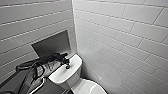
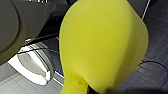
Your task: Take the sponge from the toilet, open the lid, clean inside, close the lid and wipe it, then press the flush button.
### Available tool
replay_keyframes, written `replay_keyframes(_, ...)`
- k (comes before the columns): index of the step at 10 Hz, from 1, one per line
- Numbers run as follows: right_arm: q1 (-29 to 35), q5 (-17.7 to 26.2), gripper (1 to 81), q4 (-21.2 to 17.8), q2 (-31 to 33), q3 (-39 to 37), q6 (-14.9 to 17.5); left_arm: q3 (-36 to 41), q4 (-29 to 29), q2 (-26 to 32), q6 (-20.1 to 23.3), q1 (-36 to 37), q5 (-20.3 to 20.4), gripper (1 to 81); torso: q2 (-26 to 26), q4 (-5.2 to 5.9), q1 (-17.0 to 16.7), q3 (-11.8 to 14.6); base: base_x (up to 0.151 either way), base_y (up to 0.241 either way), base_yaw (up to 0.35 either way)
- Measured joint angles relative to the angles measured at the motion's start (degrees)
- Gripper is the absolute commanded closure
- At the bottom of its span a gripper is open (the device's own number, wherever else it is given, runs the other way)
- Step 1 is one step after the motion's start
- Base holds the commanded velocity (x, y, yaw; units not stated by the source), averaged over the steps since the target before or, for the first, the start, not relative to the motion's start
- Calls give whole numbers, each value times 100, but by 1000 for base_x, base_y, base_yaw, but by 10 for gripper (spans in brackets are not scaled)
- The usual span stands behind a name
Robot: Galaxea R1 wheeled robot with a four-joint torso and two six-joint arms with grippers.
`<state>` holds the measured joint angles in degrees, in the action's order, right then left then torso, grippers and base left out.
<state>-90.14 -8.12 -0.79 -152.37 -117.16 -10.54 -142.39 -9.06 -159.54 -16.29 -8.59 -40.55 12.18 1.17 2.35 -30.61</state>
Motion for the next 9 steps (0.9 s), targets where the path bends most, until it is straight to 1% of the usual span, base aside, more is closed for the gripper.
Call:
replay_keyframes(1,0,0,811,0,-2,0,0,438,-89,265,-7,39,-16,811,0,0,0,0,0,0,0)
replay_keyframes(3,1,-9,811,0,-2,-1,0,1565,-124,890,17,111,17,811,0,0,0,0,0,0,0)
replay_keyframes(4,4,-52,811,0,-2,-26,0,2191,-91,1211,99,135,111,811,0,0,0,0,0,0,0)
replay_keyframes(6,17,-113,811,0,-2,-37,0,3674,-6,1893,127,122,293,811,0,0,0,0,0,0,0)
replay_keyframes(8,15,-128,811,0,-2,-84,0,5076,74,2500,149,-217,560,811,0,0,0,0,0,0,0)
replay_keyframes(9,12,-141,811,2,-24,-191,2,5565,206,2803,146,-592,673,811,0,0,0,0,0,0,0)
